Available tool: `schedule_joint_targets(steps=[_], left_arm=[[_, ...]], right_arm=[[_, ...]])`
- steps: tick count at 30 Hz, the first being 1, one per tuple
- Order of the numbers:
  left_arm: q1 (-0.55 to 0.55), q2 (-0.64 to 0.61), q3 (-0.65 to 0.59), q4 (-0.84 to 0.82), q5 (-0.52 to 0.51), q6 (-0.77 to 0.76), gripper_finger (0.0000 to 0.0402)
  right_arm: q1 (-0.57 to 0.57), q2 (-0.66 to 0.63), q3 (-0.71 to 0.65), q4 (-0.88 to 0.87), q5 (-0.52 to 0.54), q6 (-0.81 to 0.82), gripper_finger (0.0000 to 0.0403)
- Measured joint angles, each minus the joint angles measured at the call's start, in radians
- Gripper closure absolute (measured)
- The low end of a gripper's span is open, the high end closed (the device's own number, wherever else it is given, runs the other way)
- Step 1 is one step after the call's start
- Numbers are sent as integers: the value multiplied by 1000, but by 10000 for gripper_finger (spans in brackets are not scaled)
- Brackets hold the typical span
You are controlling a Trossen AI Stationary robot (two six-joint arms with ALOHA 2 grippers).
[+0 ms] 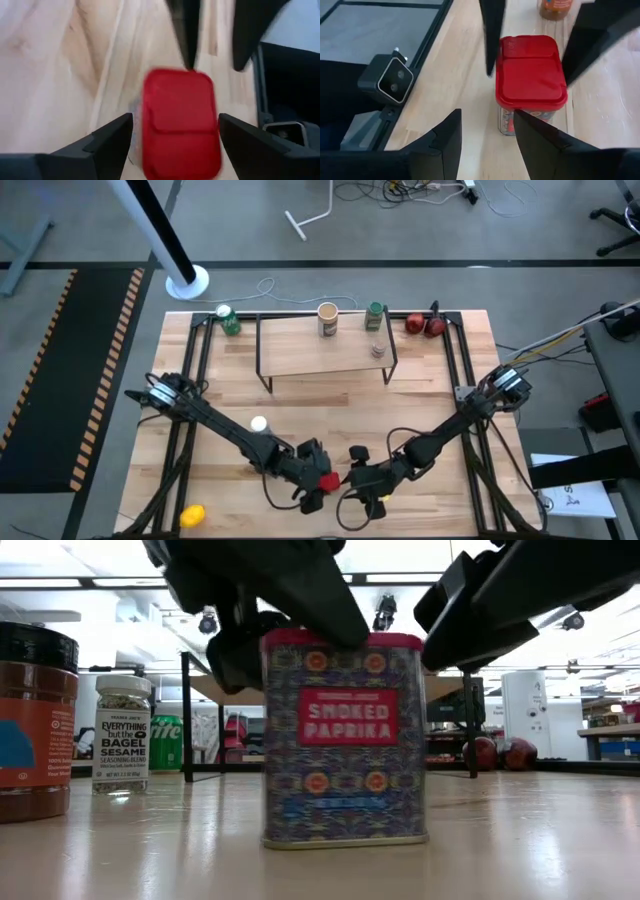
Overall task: Shelf spices
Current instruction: Put the red seasoning can on the shelf
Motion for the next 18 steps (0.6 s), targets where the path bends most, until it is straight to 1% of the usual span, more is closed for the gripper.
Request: schedule_joint_targets(steps=[6, 11, 15, 18], left_arm=[[20, 27, 0, 2, -9, 8, 136], [27, 49, 1, 18, -13, 57, 159], [40, 49, 14, 2, -10, 78, 187], [52, 44, 64, -56, 1, 89, 215]], right_arm=[[0, 0, 0, 0, -3, -1, 254], [0, 0, 0, -12, -3, -1, 249], [0, 0, 0, -51, -3, 1, 243], [0, -10, 0, -124, -4, 18, 243]])
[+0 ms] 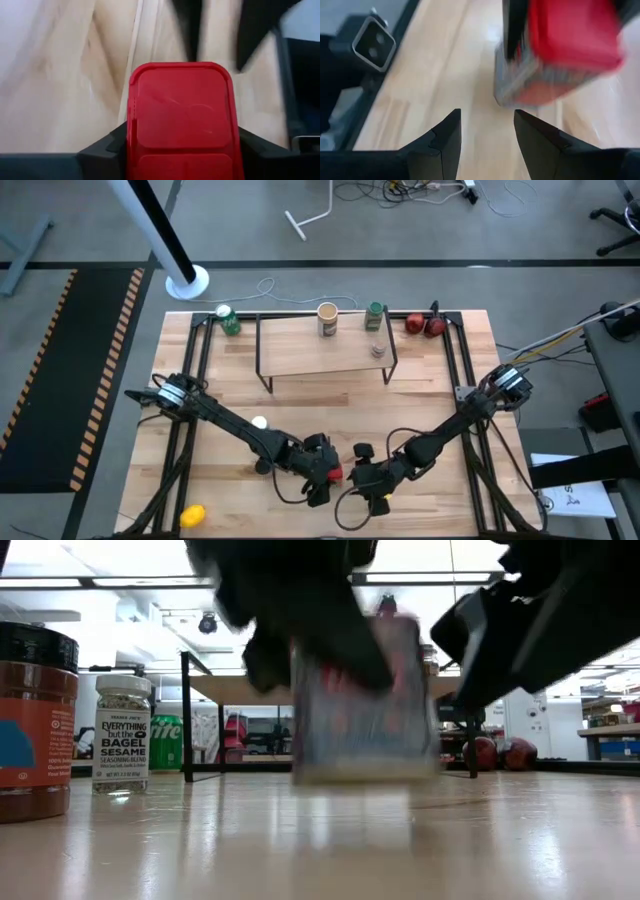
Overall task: Shelf spices
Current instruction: Put the red seasoning can on the shelf
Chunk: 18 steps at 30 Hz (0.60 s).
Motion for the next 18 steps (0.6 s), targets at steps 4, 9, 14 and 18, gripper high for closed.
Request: schedule_joint_targets(steps=[4, 9, 14, 18], left_arm=[[19, -10, 132, -180, 16, 82, 216], [40, -8, 285, -408, -52, 197, 216], [78, -9, 439, -610, -169, 309, 211], [139, -9, 536, -670, -193, 398, 214]], right_arm=[[3, -49, 0, -127, 5, 29, 251], [40, -140, 0, -226, 99, 50, 262], [96, -247, 1, -377, 249, 88, 271], [135, -328, -5, -466, 362, 128, 278]])
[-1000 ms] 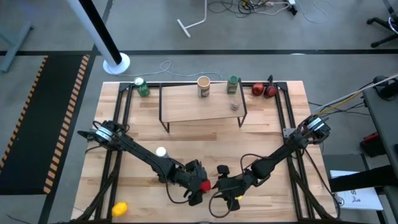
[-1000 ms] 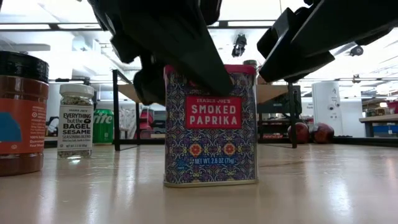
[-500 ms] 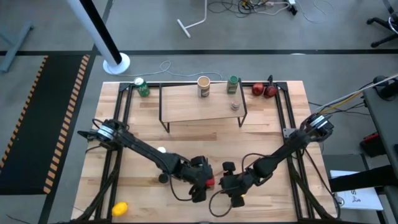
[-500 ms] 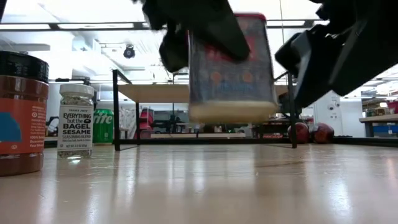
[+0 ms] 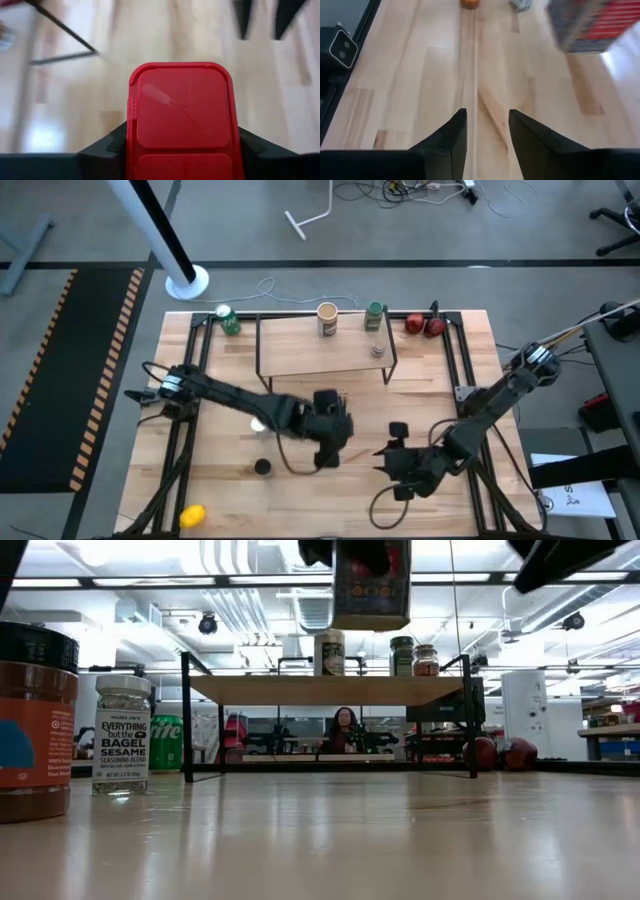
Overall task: Shelf spices
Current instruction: Put the red seasoning can on the shelf
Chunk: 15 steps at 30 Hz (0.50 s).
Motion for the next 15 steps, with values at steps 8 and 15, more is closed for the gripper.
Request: schedule_joint_targets(steps=[8, 15], left_arm=[[164, -2, 117, -113, 5, 127, 213], [303, -2, 149, -143, 79, 187, 212]], right_arm=[[27, -98, -68, -28, 44, 39, 293], [27, -129, -135, -29, 43, 78, 302]])
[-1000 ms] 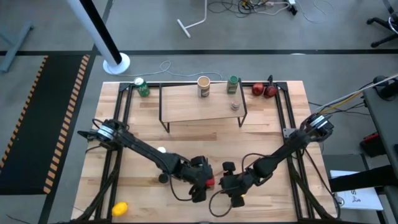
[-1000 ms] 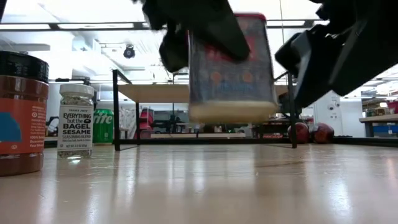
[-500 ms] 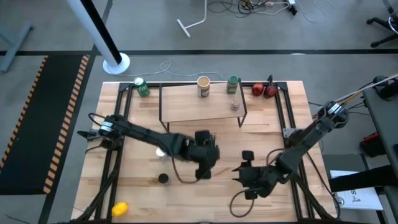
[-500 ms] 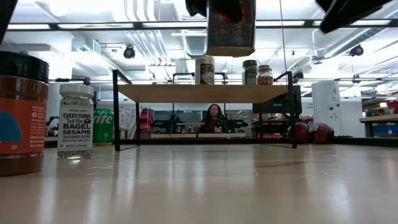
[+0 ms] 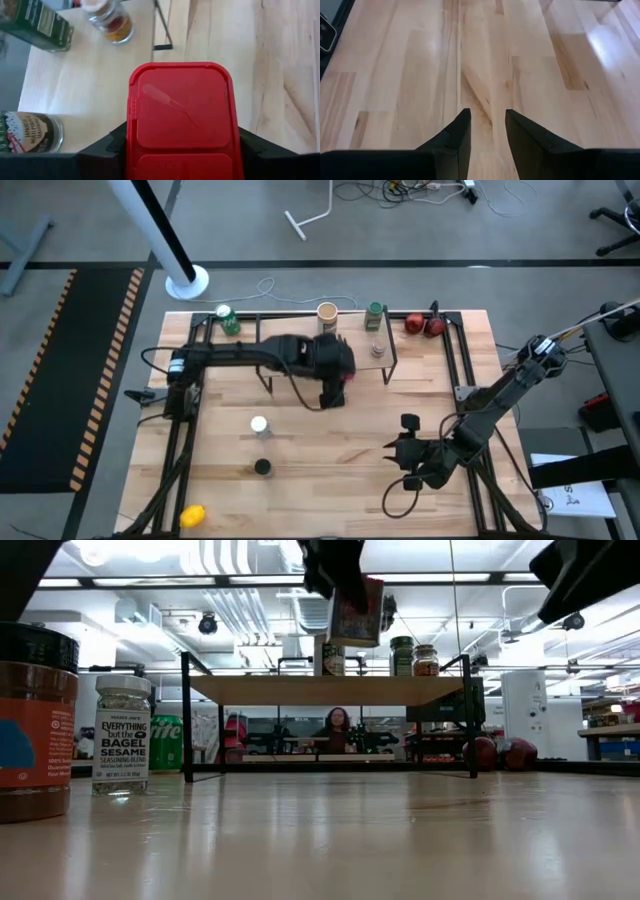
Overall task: Shelf spices
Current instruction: Put the red seasoning can on the shelf
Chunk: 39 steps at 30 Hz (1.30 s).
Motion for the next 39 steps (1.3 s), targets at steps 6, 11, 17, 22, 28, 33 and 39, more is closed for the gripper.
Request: schedule_joint_targets(steps=[6, 11, 17, 22, 28, 33, 39], left_arm=[[68, 0, -3, -6, 9, 30, 212], [112, 0, -15, -7, 10, 45, 211], [178, 0, -54, -3, 61, 45, 210], [214, 0, -64, 20, 88, 48, 211], [237, 0, -64, 76, 149, 48, 207], [245, 0, -65, 75, 161, 34, 204], [245, 0, -65, 71, 161, 30, 183]], right_arm=[[0, -2, -5, 3, -1, 5, 302], [0, -12, -5, 4, -1, 1, 292], [7, -19, -5, 4, -2, -1, 286], [11, -22, -5, 4, -2, -4, 296], [11, -22, -5, 3, -2, -4, 306], [11, -22, -5, 3, -11, -4, 301], [11, -22, -6, 3, -12, -4, 289]])
